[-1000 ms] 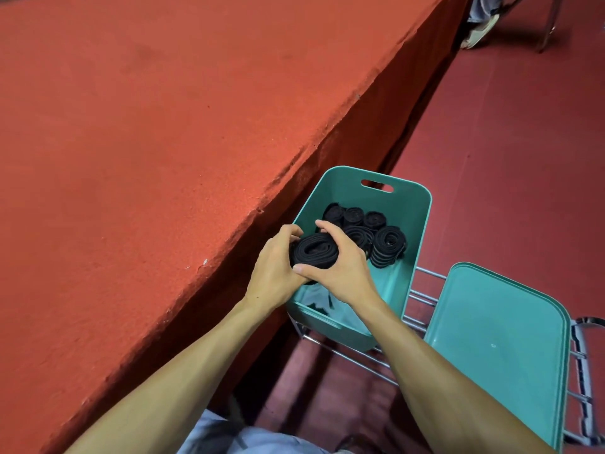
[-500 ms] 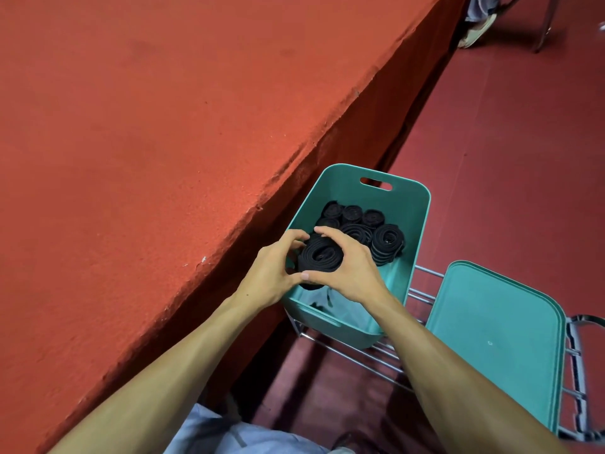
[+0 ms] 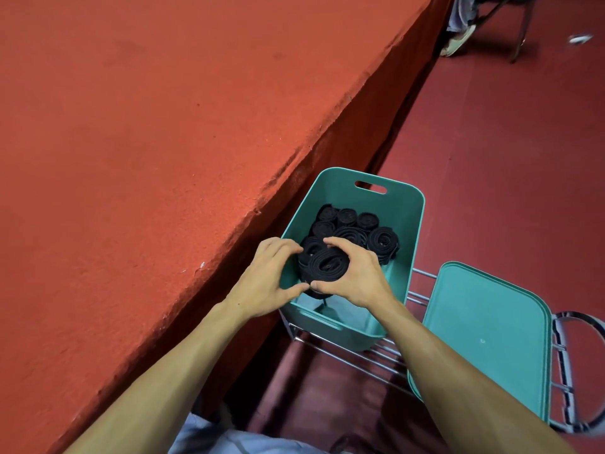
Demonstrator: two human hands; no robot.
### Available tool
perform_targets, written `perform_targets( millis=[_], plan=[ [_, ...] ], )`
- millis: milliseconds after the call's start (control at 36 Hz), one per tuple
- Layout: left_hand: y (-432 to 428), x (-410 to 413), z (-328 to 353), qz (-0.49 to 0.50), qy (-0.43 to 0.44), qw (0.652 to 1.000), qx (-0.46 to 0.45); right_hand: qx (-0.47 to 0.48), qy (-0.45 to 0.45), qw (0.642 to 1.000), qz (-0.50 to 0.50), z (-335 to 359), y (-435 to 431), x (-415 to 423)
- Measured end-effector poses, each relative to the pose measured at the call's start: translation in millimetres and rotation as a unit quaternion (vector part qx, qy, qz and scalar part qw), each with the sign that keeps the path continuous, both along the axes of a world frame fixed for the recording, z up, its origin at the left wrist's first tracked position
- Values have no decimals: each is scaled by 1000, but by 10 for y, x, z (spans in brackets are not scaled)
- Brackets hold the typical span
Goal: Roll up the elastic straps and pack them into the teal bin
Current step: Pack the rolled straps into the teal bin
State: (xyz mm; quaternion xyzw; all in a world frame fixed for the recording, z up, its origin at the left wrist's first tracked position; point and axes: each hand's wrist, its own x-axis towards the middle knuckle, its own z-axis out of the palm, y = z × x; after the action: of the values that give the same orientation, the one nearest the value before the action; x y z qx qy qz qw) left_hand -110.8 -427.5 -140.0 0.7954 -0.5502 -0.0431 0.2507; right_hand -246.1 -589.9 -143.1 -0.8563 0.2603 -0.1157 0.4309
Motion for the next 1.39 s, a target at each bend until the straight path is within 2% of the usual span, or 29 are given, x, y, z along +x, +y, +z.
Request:
perform_targets(
  millis=[111,361,583,722,1139,1389],
  plan=[
    [12,23,18,7,11,1000,-9,-11,22,1000,-15,-18,15,8],
    [58,107,-102,6,97,995,9,-43,85,994,-47,-29,-32,3],
    [159,231,-124,-22,30,999,16,-50,158,985,-56,-109,-85,3],
    [167,212,-124,-20,39,999,14,-43,185,980,-49,-135,-81,-6],
    [165,212,-142,-16,56,998,29,21,166,978,-121,-352,-160,137],
    [163,216,-147,-17,68,997,33,57,140,980,-127,-545,-171,232]
  ],
)
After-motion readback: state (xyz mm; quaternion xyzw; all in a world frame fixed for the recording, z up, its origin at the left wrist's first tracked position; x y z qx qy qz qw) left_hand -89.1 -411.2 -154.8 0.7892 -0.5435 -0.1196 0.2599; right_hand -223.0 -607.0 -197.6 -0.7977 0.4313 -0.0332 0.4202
